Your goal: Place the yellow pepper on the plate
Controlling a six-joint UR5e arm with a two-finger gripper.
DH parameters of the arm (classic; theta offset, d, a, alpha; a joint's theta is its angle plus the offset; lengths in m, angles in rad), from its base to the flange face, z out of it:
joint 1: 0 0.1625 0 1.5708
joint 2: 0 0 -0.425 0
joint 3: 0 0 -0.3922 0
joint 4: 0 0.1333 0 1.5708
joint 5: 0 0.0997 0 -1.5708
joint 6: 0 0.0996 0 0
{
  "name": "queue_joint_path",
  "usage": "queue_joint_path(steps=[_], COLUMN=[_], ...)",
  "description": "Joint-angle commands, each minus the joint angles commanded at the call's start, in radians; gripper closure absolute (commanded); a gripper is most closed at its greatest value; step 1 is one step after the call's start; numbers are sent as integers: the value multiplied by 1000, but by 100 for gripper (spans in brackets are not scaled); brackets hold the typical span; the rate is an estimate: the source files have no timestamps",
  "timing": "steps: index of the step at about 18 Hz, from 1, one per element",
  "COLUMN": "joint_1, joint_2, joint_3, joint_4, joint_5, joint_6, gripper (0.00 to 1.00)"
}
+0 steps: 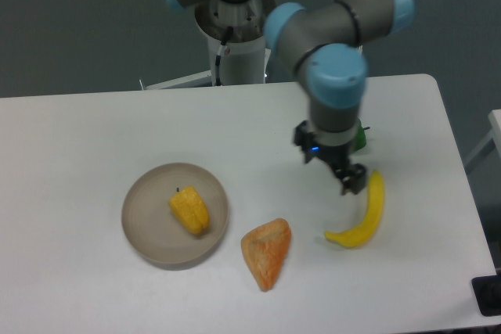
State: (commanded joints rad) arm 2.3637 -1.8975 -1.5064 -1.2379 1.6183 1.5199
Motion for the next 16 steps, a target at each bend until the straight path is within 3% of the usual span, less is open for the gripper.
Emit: queue_joint_path(steps=[2,7,16], joint_1=[23,28,28], joint_2=[0,-35,-35], joint_3=[-5,-3,-3], joint_4=[-3,-2,-2], joint_5=[0,-2,2], joint_6=[69,72,72], gripper=[0,0,0])
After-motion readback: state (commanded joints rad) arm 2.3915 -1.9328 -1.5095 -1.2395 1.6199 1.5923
